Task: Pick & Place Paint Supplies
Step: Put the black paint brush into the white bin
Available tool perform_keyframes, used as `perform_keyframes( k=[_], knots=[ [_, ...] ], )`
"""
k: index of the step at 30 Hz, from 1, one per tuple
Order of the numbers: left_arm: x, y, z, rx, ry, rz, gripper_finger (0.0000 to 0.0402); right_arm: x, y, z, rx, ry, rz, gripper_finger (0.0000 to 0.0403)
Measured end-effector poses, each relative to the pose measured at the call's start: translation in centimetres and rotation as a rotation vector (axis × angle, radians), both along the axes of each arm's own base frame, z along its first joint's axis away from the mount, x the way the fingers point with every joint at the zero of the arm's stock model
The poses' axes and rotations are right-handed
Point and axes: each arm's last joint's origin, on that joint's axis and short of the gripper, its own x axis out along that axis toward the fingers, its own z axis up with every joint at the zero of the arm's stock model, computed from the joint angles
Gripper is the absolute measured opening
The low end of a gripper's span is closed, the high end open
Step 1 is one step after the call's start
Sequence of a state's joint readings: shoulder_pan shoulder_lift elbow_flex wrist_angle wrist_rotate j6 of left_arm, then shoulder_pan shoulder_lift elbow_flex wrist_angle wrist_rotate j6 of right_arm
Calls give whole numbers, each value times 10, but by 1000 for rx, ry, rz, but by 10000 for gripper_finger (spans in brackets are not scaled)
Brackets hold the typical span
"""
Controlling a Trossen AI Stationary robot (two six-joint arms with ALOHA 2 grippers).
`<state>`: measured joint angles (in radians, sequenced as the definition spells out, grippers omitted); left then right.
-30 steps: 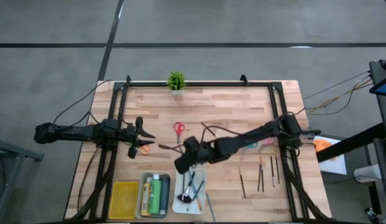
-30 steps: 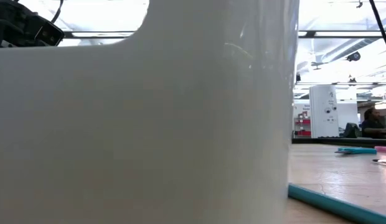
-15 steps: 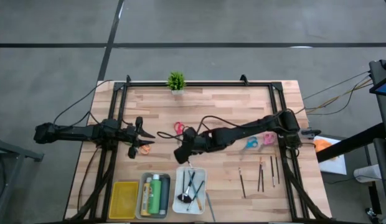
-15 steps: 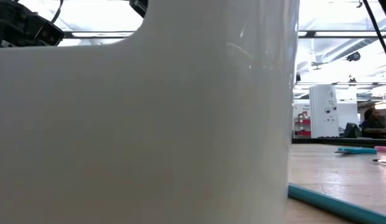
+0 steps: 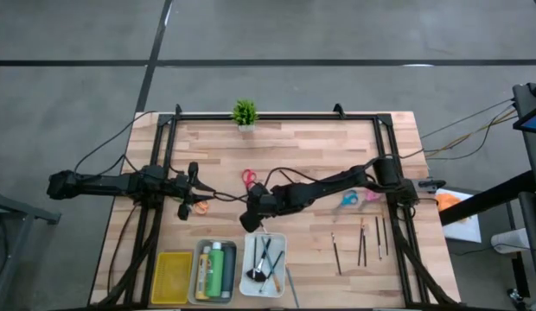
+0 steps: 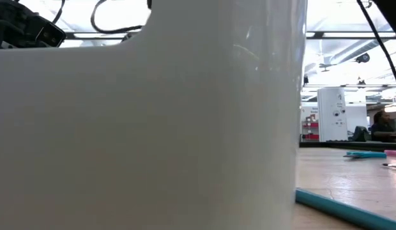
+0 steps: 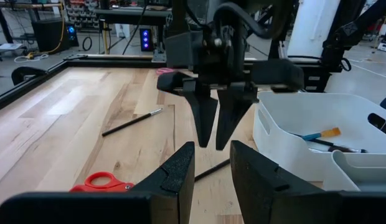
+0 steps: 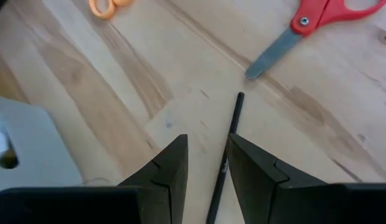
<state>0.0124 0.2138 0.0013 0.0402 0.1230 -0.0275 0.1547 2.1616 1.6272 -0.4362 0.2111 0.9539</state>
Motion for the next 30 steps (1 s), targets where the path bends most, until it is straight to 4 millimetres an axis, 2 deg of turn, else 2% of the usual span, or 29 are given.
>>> perform_keyframes(
  k=[10, 17, 30],
  knots=[
    [0, 0, 0, 0, 0, 0, 104, 5, -5, -21, -51, 46, 19, 109],
    [0, 0, 0, 0, 0, 0, 104, 15, -4, -36, -75, 70, 58, 109],
    [0, 0, 0, 0, 0, 0, 104, 14, -7, -42, -79, 181, 43, 109]
  ],
)
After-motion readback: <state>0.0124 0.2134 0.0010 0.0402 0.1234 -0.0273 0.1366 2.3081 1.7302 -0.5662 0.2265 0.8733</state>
